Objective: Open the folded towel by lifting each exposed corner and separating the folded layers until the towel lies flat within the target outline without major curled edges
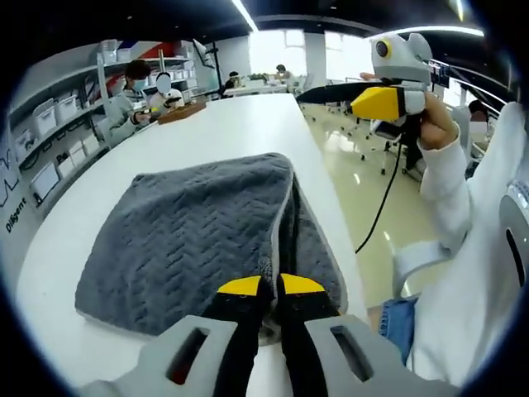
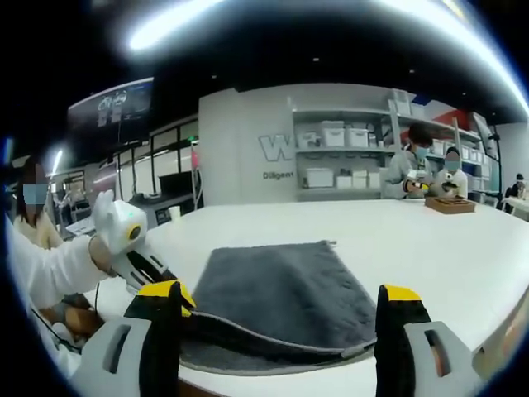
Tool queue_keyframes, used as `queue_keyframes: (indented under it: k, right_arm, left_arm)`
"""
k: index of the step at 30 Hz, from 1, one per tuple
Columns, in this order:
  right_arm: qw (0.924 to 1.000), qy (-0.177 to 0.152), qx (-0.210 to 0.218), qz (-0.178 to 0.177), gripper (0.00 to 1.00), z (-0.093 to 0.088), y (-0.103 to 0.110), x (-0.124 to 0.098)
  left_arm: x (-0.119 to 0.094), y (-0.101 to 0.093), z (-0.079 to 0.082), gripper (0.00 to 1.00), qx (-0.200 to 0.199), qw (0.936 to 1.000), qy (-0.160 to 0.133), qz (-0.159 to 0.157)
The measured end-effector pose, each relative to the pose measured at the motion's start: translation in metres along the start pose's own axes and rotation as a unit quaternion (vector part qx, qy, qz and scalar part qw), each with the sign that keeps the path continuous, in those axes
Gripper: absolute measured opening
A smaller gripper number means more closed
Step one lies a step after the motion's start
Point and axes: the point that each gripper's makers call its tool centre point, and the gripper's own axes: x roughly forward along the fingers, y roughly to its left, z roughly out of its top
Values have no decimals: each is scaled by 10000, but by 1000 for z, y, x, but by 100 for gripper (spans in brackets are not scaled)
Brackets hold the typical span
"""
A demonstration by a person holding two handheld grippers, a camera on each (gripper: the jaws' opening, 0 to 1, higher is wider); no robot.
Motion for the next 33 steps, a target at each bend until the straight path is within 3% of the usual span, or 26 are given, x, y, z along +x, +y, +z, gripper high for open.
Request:
queue_keyframes:
  k: [9,17,33]
  right_arm:
    - [10000,0,11,13,98,0,1,0]
    - [10000,-7,20,-3,98,-1,0,0]
    - [10000,-13,44,-8,98,-1,-1,-1]
  left_arm:
    - [-4,27,2,7,16,9996,61,285]
    - [-5,46,-5,4,28,9982,174,573]
    - [-6,48,-5,1,17,9980,135,620]
